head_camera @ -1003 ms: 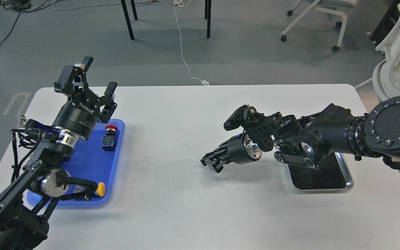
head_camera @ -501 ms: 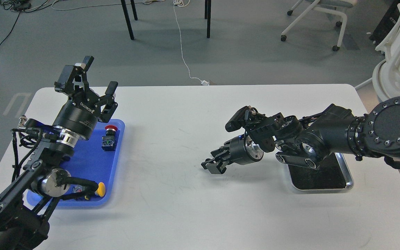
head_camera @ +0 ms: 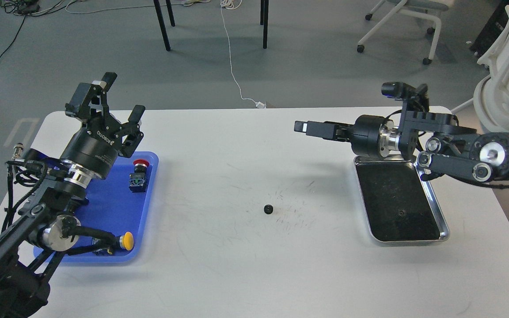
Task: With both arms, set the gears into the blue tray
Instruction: 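Raise the right gripper back over the metal tray, then reach the left gripper to the black gear and grasp it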
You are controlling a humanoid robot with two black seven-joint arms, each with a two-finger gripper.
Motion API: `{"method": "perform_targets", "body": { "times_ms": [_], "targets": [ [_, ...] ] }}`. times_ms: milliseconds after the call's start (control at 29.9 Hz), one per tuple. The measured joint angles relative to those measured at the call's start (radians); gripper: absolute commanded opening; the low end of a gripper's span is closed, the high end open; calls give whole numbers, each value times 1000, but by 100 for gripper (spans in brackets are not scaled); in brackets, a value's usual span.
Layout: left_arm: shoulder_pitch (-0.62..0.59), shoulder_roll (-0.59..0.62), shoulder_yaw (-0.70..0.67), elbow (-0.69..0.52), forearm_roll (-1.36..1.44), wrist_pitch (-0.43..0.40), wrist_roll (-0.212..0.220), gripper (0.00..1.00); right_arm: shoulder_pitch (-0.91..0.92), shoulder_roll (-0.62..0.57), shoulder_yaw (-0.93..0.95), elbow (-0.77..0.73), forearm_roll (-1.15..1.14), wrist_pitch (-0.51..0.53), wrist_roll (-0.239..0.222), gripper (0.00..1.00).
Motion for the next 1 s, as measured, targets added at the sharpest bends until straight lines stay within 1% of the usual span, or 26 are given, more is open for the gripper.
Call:
{"method": "perform_targets", "body": {
  "times_ms": [100,201,267,334,401,468,568,669,769,836,936,1003],
  "targets": [
    [-11,1,20,-8,40,0,-5,98,-183,-68,232,36,141,-1,0,97],
    [-31,-3,50,-26,138,-9,-18,98,-392,-80,505,50,289,0,0,97],
    [-57,-5,85,-34,219,-28,-32,98,-506,-78,641,52,377,7,0,97],
    [-104,-6,145,-41,326,-49,-51,98,-605,-71,776,54,478,40,0,97],
    [-164,-6,220,-43,442,-57,-70,98,-685,-70,856,54,569,95,0,97],
    [-238,-7,306,-42,563,-61,-89,98,-746,-69,906,54,643,161,0,97],
    [-386,-6,468,-30,745,-63,-118,98,-846,-80,959,53,685,281,0,97],
    [-555,-13,648,5,916,-63,-130,98,-917,-93,980,53,692,369,0,97],
    [-721,-72,835,85,1092,-63,-132,97,-952,-111,986,54,694,397,0,97],
    [-794,-132,918,161,1194,-61,-133,96,-966,-117,987,54,693,401,0,97],
    [-844,-225,981,290,1319,-56,-133,95,-973,-128,987,54,693,401,0,97],
    [-858,-294,1003,382,1395,-53,-133,91,-974,-136,987,52,694,401,0,97]
  ]
}}
